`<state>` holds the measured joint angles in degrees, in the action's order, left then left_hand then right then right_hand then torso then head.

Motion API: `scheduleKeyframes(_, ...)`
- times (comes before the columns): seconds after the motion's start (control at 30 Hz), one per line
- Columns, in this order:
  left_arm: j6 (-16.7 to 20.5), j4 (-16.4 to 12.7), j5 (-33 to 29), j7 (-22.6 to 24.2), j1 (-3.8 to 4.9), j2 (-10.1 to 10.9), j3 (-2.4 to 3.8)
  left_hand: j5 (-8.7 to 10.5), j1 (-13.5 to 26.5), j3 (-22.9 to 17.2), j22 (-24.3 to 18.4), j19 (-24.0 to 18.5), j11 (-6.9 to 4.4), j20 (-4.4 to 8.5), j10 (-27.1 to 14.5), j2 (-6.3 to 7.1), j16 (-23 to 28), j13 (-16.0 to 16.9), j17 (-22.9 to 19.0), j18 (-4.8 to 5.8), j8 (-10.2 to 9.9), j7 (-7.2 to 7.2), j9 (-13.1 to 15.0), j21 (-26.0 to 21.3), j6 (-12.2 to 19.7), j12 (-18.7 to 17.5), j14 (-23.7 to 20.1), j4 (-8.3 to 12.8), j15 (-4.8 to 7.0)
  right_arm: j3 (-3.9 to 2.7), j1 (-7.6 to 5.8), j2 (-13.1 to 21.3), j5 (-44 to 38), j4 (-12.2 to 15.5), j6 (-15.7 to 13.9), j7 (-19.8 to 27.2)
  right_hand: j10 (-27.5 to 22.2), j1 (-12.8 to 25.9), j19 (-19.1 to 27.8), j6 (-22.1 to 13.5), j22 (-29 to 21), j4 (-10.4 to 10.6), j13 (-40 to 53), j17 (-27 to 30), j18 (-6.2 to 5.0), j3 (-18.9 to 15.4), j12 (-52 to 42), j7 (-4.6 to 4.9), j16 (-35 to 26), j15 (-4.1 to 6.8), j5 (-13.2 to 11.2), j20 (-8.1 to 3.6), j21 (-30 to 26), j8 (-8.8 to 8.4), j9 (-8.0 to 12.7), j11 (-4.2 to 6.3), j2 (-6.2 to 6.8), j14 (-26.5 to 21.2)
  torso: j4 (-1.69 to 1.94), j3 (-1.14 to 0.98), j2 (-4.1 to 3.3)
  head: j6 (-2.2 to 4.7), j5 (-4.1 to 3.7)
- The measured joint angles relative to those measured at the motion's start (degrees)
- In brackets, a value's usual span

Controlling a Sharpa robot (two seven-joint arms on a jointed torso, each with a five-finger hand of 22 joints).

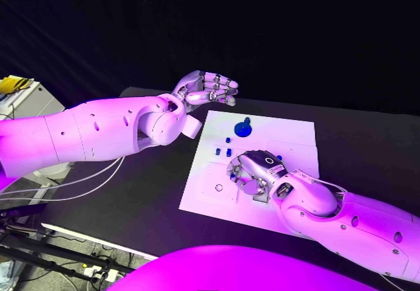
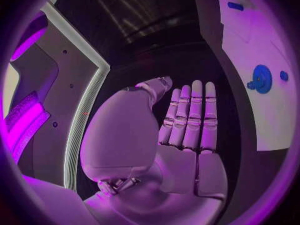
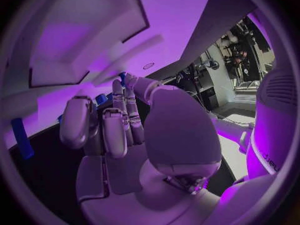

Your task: Assemble the parts on the task board

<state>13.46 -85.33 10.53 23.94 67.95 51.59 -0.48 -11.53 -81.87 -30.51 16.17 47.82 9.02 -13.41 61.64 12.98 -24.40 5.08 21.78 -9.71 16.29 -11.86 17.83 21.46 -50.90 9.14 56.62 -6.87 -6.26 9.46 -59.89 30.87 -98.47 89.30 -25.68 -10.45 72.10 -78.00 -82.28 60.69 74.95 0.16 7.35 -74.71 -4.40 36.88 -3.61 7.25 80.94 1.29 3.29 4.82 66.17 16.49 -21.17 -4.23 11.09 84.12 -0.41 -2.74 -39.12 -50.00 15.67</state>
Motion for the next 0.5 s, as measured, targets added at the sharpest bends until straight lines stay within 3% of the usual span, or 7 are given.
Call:
scheduleKeyframes(0.07,0.0,0.0,0.0,0.0,0.00,0.0,0.00,0.00,0.0,0.0,0.0,0.0,0.00,0.00,0.0,0.00,0.0,0.0,0.0,0.00,0.0,0.00,0.0,0.0,0.0,0.0,0.0,0.0,0.00,0.04,0.00,0.0,-0.1,-0.2,0.0,-0.1,-1.3,1.0,0.9,-0.6,0.0,0.2,-0.6,1.0,0.00,-0.2,-0.2,0.55,-0.7,-0.75,0.0,0.41,-2.3,-0.55,0.1,0.32,0.14,-0.1,-0.01,0.00,0.01,0.00,0.01)
scheduleKeyframes(0.23,0.0,0.0,0.0,-0.1,0.01,0.0,0.00,0.00,0.0,0.0,0.0,0.0,0.00,0.00,0.0,0.00,0.0,0.0,0.0,0.00,0.0,0.00,0.0,0.0,0.0,0.0,0.0,0.0,0.00,0.26,0.14,0.1,-0.4,-0.4,-0.1,-0.4,-8.7,1.9,2.7,-2.1,0.0,0.1,-3.1,2.8,-0.01,-0.5,-0.1,1.29,-1.8,-1.92,0.3,1.68,-8.0,-1.46,0.3,-1.41,0.96,-0.1,0.00,-0.03,0.01,-0.01,0.02)
scheduleKeyframes(0.33,0.0,0.0,0.0,-0.1,0.01,0.0,0.00,0.00,0.0,0.0,0.0,0.0,0.00,0.00,0.0,0.00,0.0,0.0,0.0,0.00,0.0,0.00,0.0,0.0,0.0,0.0,0.0,0.0,0.00,0.31,0.18,0.2,-0.4,-0.3,-0.6,-0.5,-12.4,1.7,4.7,-3.6,0.0,-0.1,-3.6,5.8,-1.39,-1.5,-0.1,1.71,-4.0,-2.36,0.3,1.97,-13.1,-2.58,0.5,-2.09,1.45,-0.1,-0.01,-0.07,0.02,-0.01,0.05)
scheduleKeyframes(0.37,0.0,0.0,0.0,-0.1,0.01,0.0,0.00,0.00,0.0,0.0,0.0,0.0,0.00,0.00,0.0,0.00,0.0,0.0,0.0,0.00,0.0,0.00,0.0,0.0,0.0,0.0,0.0,0.0,0.00,0.31,0.17,0.3,-0.4,-0.2,-0.8,-0.5,-13.2,1.7,5.2,-4.2,0.0,-0.1,-3.7,6.6,-1.83,-2.0,-0.1,1.71,-4.6,-2.52,0.3,2.07,-14.5,-3.01,0.6,-2.20,1.44,-0.1,-0.02,-0.06,0.02,-0.01,0.05)
scheduleKeyframes(0.5,0.0,0.0,0.0,-0.2,0.01,0.0,0.00,0.00,0.0,0.0,0.0,0.0,0.00,0.00,0.0,0.00,0.0,0.0,0.0,0.00,0.0,0.00,0.0,0.0,0.0,0.0,0.0,0.0,0.00,0.30,0.17,0.9,-0.3,0.5,-1.5,-0.6,-15.3,1.7,5.8,-5.2,0.0,0.5,-3.6,8.0,-1.84,-4.9,-0.8,1.26,-5.6,-2.52,0.3,2.27,-17.8,-4.01,1.0,-2.35,1.45,-0.1,-0.03,-0.09,0.03,0.02,0.06)
